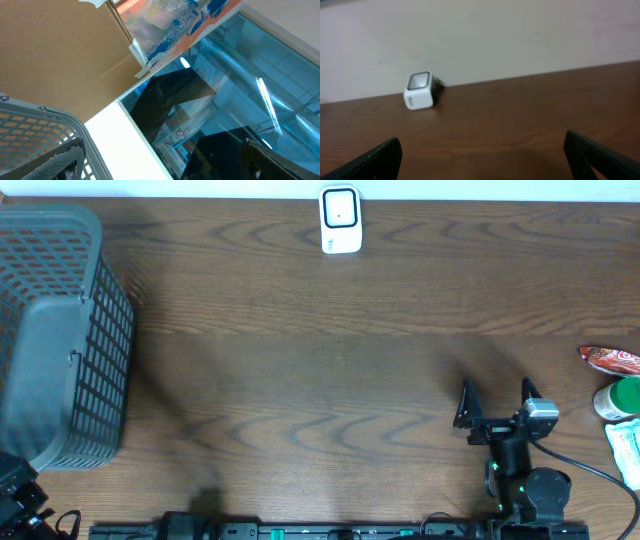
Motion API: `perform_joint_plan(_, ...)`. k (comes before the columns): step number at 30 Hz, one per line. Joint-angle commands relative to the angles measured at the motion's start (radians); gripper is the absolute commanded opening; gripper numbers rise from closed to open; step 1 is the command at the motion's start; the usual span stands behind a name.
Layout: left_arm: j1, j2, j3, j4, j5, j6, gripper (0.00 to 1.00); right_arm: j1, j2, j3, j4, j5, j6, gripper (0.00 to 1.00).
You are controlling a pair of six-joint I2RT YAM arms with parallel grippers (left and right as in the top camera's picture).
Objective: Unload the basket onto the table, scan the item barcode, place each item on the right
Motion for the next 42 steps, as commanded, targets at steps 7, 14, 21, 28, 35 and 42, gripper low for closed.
perform_joint_plan(7,0.004,0.006,-0.007,0.004,0.005,-0.001,0.98,0.020,-0.006,-0.024,-0.055,0.060,0.007,0.99)
perform_joint_plan(14,0.004,0.006,-0.007,0.004,0.005,-0.001,0.98,0.020,-0.006,-0.024,-0.055,0.060,0.007,0.99)
perform_joint_plan(21,0.004,0.006,-0.007,0.004,0.005,-0.001,0.98,0.020,-0.006,-0.024,-0.055,0.060,0.007,0.99)
perform_joint_plan(28,0.004,0.006,-0.007,0.004,0.005,-0.001,0.98,0.020,-0.006,-0.024,-0.055,0.060,0.007,0.99)
perform_joint_plan(35,0.004,0.006,-0.008,-0.111,0.022,-0.002,0.98,0.020,-0.006,-0.024,-0.055,0.060,0.007,0.99)
perform_joint_plan(42,0.014,-0.002,-0.010,-0.327,0.117,0.000,0.98,0.020,-0.006,-0.024,-0.055,0.060,0.007,0.99)
